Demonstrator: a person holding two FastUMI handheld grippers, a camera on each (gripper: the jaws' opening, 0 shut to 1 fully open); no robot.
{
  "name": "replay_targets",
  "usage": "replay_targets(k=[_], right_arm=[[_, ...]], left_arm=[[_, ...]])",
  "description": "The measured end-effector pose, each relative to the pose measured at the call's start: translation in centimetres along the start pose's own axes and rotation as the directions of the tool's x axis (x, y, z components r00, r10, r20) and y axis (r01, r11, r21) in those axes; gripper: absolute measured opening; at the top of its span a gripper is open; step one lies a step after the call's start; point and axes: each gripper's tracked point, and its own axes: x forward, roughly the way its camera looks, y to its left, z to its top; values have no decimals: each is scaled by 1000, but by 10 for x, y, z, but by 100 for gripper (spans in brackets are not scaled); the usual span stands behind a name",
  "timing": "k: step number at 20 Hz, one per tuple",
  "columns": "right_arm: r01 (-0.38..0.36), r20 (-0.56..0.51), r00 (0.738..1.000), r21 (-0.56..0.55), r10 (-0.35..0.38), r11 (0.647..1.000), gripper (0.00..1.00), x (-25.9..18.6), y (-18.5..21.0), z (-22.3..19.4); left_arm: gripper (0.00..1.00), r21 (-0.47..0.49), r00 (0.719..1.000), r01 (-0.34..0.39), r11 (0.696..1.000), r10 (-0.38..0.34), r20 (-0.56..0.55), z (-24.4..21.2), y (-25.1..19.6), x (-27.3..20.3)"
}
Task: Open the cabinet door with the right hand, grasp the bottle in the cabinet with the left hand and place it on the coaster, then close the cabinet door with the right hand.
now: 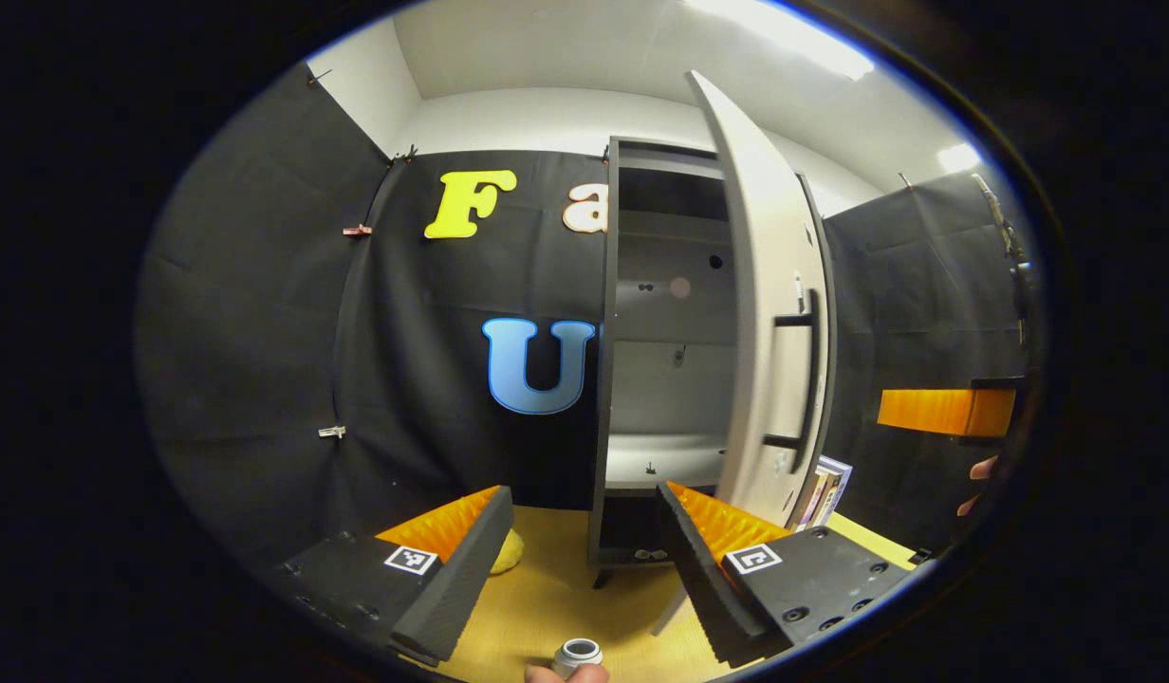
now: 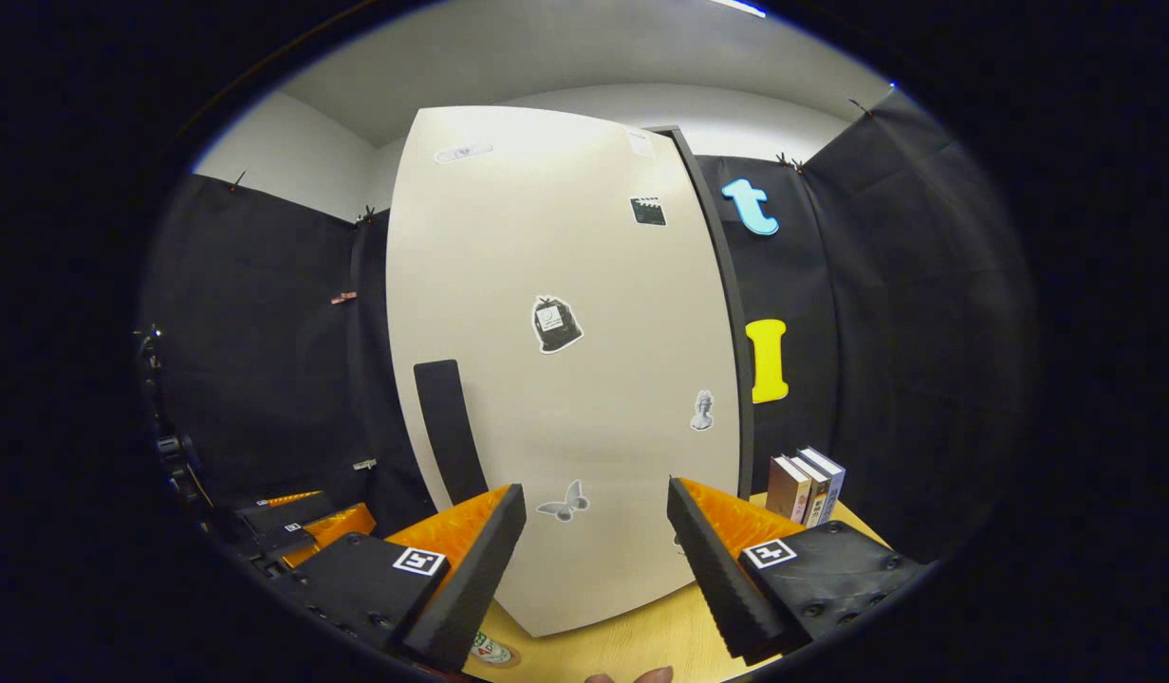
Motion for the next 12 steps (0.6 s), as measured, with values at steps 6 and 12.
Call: replay_targets(k=[6, 12], right_arm=[[15, 2, 1000, -25, -14, 1000, 98, -6, -10, -1], [51, 19, 999, -51, -50, 997, 98, -13, -27, 5]], left_arm=[[92, 0, 1000, 6, 1000, -6, 4, 5, -8, -3], [94, 14, 1000, 16, 1000, -16, 11, 8, -17, -7]])
